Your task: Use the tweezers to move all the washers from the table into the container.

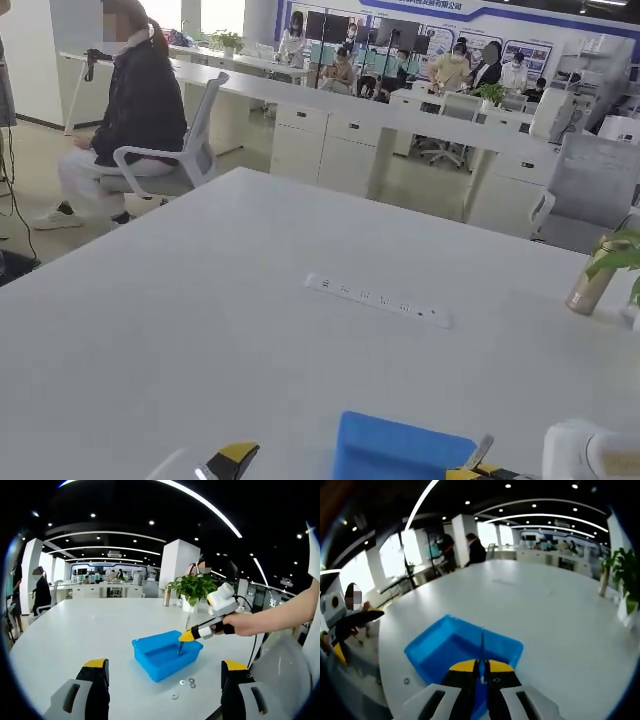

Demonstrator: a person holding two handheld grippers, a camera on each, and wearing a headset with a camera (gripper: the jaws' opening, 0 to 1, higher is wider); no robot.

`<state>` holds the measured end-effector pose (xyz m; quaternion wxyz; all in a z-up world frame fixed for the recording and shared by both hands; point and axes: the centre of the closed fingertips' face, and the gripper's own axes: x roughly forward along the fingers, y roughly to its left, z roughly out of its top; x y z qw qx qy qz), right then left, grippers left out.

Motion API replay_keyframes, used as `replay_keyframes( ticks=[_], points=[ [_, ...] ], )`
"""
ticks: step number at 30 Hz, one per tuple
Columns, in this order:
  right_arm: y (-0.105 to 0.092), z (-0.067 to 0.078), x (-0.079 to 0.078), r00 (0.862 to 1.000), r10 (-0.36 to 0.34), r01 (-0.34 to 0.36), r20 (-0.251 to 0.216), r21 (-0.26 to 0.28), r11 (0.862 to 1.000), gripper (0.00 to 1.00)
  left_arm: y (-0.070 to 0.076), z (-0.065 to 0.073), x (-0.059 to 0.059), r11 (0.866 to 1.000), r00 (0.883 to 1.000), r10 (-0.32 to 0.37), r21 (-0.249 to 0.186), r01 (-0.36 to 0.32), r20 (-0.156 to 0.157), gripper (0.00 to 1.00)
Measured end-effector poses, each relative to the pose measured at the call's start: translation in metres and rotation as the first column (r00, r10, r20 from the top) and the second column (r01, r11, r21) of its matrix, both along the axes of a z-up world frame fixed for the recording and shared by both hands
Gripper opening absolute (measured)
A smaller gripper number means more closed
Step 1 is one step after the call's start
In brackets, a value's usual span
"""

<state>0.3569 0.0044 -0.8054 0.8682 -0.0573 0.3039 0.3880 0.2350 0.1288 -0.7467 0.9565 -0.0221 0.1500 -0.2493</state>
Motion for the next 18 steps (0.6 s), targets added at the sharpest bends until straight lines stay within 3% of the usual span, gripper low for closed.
replay_keyframes(
  ticks=[18],
  points=[
    [-0.0027,0.0021,0.0027,1.000,0.003,-0.003,-0.003,0.024,1.000,0.03,0.0008,-0.0041,-0.0002,1.000,1.000,-0.001,0.010,0.002,-0.016,0.94]
  ],
)
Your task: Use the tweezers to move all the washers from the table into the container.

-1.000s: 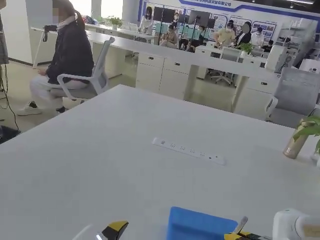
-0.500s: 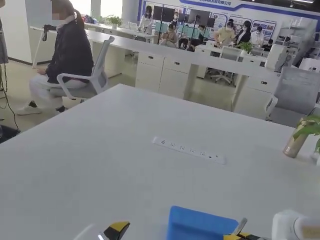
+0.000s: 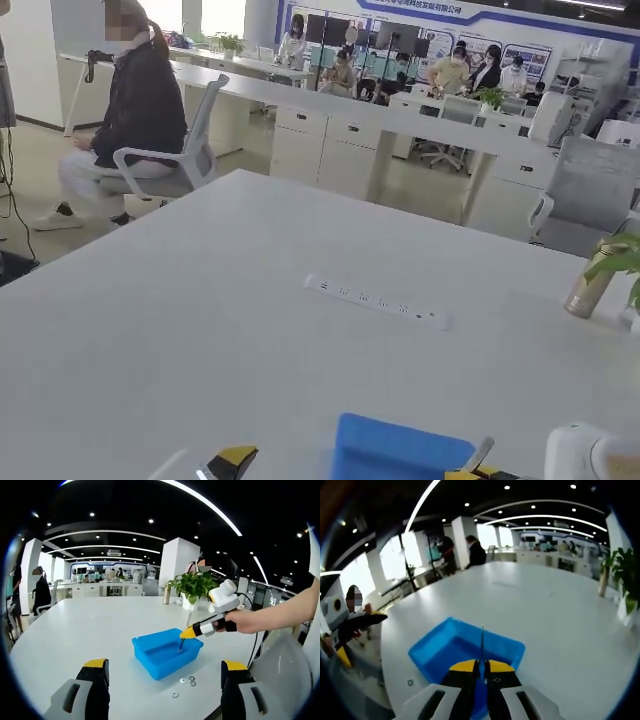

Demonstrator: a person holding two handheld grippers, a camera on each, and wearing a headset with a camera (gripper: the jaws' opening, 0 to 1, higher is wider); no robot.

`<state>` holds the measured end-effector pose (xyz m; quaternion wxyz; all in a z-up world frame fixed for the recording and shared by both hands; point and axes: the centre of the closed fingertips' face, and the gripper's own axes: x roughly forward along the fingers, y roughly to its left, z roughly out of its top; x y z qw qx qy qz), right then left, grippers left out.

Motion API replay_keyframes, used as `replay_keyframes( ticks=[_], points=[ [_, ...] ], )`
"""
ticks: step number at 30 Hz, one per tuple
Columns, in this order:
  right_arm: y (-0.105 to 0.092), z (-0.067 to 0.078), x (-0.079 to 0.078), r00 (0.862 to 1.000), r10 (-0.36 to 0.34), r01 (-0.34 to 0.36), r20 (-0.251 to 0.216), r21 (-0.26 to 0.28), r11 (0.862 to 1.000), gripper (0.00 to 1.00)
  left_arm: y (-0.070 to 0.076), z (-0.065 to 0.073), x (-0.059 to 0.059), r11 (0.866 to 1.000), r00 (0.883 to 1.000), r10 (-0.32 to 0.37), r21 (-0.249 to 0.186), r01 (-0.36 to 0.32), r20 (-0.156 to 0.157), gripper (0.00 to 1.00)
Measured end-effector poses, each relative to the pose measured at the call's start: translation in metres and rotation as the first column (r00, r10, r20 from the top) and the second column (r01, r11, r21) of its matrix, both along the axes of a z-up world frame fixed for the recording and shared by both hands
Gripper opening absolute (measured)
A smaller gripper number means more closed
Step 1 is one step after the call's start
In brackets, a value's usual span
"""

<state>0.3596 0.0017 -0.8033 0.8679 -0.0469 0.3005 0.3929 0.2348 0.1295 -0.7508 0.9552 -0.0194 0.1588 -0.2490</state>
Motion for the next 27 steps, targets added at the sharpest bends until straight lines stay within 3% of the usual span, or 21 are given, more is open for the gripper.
replay_keyframes(
  ticks=[15,21,27],
  points=[
    [0.007,0.032,-0.024,0.999,0.020,-0.022,0.032,0.064,0.998,0.03,-0.004,-0.001,-0.001,1.000,1.000,-0.022,-0.017,0.021,-0.014,0.95],
    [0.008,0.057,-0.033,0.998,0.022,-0.029,0.067,0.119,0.992,0.03,-0.004,-0.003,-0.001,1.000,1.000,-0.021,-0.008,0.021,-0.021,0.95],
    [0.015,0.061,-0.042,0.998,0.044,-0.053,0.055,0.165,0.985,0.04,-0.005,-0.005,-0.002,0.999,0.999,-0.030,-0.027,0.029,-0.036,0.94]
  ],
)
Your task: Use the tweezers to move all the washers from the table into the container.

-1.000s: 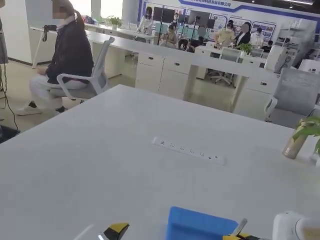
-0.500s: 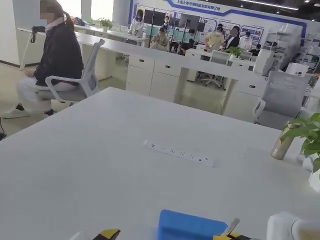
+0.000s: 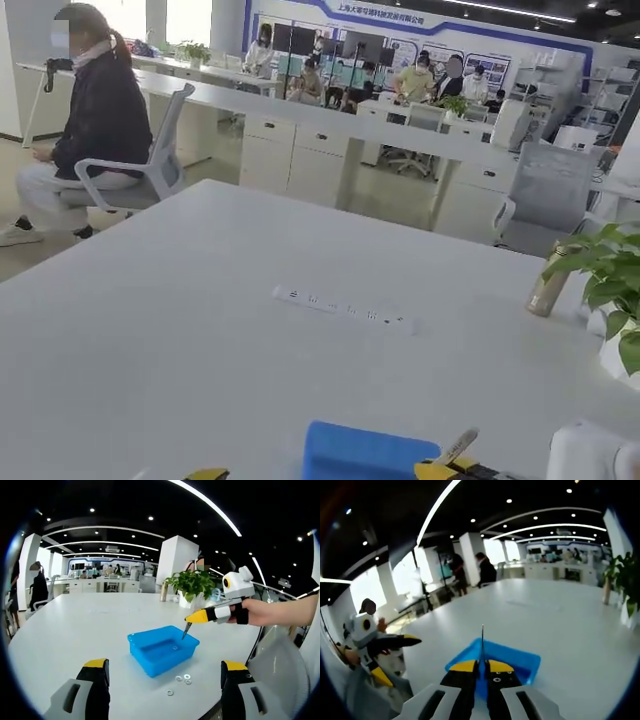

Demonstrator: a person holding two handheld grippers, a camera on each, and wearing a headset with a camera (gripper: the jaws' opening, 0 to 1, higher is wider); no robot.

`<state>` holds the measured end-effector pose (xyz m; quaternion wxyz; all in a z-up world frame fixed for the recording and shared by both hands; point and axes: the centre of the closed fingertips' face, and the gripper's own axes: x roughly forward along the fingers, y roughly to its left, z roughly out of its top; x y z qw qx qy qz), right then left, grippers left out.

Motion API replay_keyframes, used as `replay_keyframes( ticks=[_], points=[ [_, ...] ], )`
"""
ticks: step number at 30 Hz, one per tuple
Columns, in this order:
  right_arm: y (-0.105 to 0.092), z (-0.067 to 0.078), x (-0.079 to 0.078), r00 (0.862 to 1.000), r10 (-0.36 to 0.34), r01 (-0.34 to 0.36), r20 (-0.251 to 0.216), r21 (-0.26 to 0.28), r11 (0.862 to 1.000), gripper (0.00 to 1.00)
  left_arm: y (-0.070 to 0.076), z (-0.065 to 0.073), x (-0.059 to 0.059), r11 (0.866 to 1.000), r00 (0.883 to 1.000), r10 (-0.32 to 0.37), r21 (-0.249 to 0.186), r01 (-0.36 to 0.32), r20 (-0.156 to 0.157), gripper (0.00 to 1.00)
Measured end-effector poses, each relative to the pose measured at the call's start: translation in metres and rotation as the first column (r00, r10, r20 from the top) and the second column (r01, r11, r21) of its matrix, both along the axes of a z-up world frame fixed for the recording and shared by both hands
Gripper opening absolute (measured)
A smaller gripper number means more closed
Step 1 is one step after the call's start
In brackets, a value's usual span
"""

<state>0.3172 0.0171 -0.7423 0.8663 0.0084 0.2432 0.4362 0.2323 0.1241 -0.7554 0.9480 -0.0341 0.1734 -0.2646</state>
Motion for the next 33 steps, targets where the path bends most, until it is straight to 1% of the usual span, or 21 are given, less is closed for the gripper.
replay_keyframes(
  ticks=[2,4,7,11,13,15,16,18,20,22,23,25,26,28,29,30,33],
  points=[
    [0.006,0.001,-0.006,1.000,0.016,-0.016,-0.004,0.010,1.000,0.03,0.000,-0.001,-0.001,1.000,1.000,-0.001,0.000,0.001,-0.007,0.94],
    [0.011,0.002,-0.011,0.999,0.031,-0.031,-0.010,0.025,0.999,0.03,0.000,-0.001,-0.001,1.000,1.000,0.000,0.007,0.000,-0.004,0.94],
    [0.019,0.003,-0.017,0.998,0.062,-0.062,-0.012,0.034,0.998,0.03,0.001,0.000,-0.001,1.000,1.000,0.002,0.008,-0.002,0.001,0.93],
    [0.029,0.004,-0.027,0.995,0.104,-0.103,-0.012,0.037,0.994,0.03,0.002,0.000,-0.001,1.000,1.000,0.009,0.006,-0.009,-0.002,0.93],
    [0.033,0.003,-0.033,0.992,0.124,-0.123,-0.009,0.028,0.992,0.03,0.002,-0.001,-0.001,1.000,1.000,0.009,0.010,-0.009,-0.006,0.93],
    [0.032,-0.003,-0.035,0.991,0.131,-0.131,-0.007,0.008,0.991,0.03,0.002,-0.002,-0.001,1.000,1.000,0.006,0.015,-0.006,-0.008,0.93],
    [0.033,-0.007,-0.038,0.990,0.141,-0.141,-0.020,0.001,0.990,0.03,0.001,-0.002,-0.001,1.000,1.000,0.002,0.015,-0.002,-0.006,0.92],
    [0.034,-0.010,-0.041,0.990,0.141,-0.141,-0.031,0.007,0.990,0.03,-0.001,0.000,-0.001,1.000,1.000,-0.006,0.007,0.006,0.002,0.93],
    [0.035,-0.014,-0.045,0.988,0.149,-0.149,-0.048,0.010,0.989,0.04,-0.001,0.000,-0.002,1.000,1.000,-0.006,0.009,0.006,0.000,0.92],
    [0.035,-0.021,-0.049,0.985,0.159,-0.159,-0.061,0.000,0.987,0.04,-0.001,-0.002,-0.002,1.000,1.000,-0.004,0.016,0.004,-0.007,0.92],
    [0.035,-0.026,-0.051,0.983,0.166,-0.168,-0.078,-0.011,0.986,0.04,-0.001,-0.002,-0.002,1.000,1.000,-0.005,0.016,0.005,-0.007,0.92],
    [0.036,-0.032,-0.055,0.981,0.171,-0.174,-0.089,-0.020,0.985,0.04,-0.001,-0.002,-0.002,1.000,1.000,-0.004,0.016,0.004,-0.006,0.91],
    [0.035,-0.039,-0.056,0.979,0.170,-0.174,-0.111,-0.025,0.984,0.04,-0.001,-0.002,-0.001,1.000,1.000,-0.004,0.014,0.004,-0.007,0.91],
    [0.034,-0.048,-0.058,0.977,0.169,-0.175,-0.133,-0.037,0.984,0.04,-0.001,-0.002,-0.002,1.000,1.000,-0.006,0.013,0.006,-0.010,0.91],
    [0.034,-0.050,-0.058,0.976,0.169,-0.176,-0.136,-0.041,0.984,0.04,-0.001,-0.002,-0.002,1.000,1.000,-0.007,0.015,0.007,-0.011,0.90],
    [0.032,-0.055,-0.059,0.973,0.169,-0.178,-0.155,-0.046,0.983,0.04,-0.001,-0.002,-0.002,1.000,1.000,-0.008,0.020,0.008,-0.008,0.90],
    [0.032,-0.061,-0.061,0.970,0.169,-0.180,-0.174,-0.050,0.982,0.04,-0.002,-0.002,-0.003,1.000,1.000,-0.012,0.021,0.013,-0.008,0.88]
  ],
)
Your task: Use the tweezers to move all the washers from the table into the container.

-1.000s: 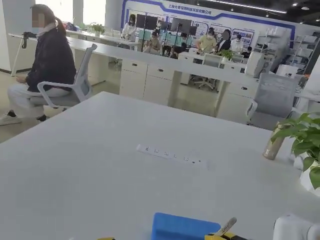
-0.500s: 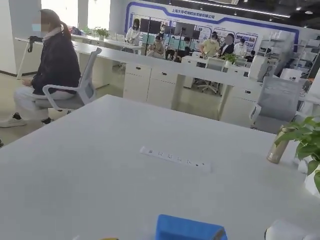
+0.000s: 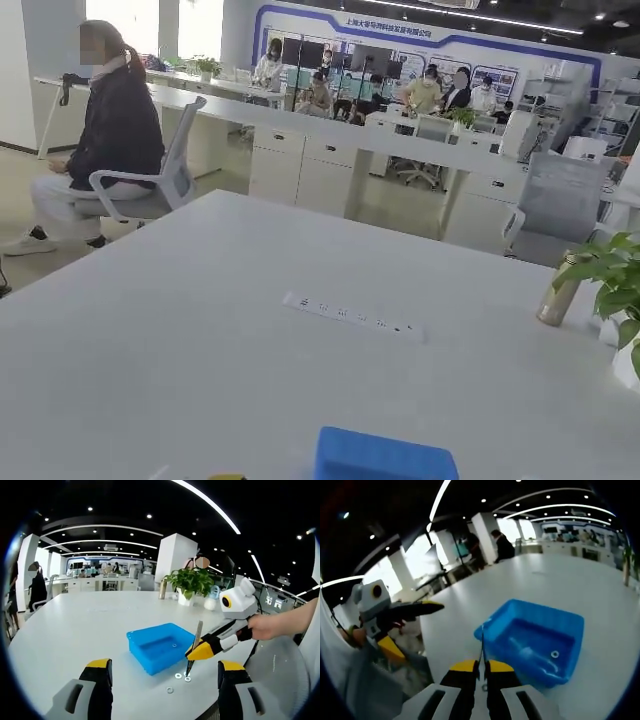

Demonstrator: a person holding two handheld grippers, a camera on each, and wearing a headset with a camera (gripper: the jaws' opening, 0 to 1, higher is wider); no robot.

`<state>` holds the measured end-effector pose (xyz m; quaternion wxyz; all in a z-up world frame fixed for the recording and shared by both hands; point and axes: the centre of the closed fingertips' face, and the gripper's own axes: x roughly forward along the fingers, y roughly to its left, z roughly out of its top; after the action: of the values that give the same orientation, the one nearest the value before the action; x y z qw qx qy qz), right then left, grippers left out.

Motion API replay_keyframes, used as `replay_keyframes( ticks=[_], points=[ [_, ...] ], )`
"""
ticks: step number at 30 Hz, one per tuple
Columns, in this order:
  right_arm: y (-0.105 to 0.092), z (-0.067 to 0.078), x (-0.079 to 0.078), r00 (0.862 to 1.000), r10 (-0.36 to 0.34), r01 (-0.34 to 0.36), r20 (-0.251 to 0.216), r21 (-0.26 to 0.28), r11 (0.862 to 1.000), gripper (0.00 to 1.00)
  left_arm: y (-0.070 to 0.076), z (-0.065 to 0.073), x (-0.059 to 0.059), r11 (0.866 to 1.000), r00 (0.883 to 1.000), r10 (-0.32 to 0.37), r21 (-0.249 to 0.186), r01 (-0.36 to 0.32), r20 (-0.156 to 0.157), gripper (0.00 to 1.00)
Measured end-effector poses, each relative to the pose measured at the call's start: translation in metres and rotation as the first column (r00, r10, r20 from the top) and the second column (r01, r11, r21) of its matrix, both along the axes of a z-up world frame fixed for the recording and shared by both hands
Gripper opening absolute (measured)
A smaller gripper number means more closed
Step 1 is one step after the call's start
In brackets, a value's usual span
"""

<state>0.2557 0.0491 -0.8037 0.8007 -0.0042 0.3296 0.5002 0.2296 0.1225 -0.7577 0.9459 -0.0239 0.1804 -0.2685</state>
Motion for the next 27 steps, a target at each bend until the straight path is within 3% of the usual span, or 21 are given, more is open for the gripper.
replay_keyframes(
  ticks=[14,21,24,27],
  points=[
    [-0.002,-0.013,-0.007,1.000,0.014,-0.015,-0.028,-0.055,0.998,0.04,0.000,-0.002,-0.001,1.000,1.000,-0.003,0.003,0.003,-0.010,0.87],
    [0.001,-0.013,-0.011,1.000,0.024,-0.025,-0.018,-0.064,0.998,0.04,0.000,-0.003,-0.002,1.000,1.000,-0.008,0.008,0.008,-0.015,0.87],
    [0.001,-0.014,-0.012,0.999,0.044,-0.043,0.008,-0.082,0.996,0.04,0.000,-0.004,-0.002,1.000,1.000,-0.010,0.011,0.010,-0.017,0.87],
    [0.004,-0.012,-0.020,0.993,0.102,-0.093,0.066,-0.125,0.988,0.04,0.000,-0.004,-0.002,1.000,1.000,-0.011,0.013,0.011,-0.017,0.86]
  ],
)
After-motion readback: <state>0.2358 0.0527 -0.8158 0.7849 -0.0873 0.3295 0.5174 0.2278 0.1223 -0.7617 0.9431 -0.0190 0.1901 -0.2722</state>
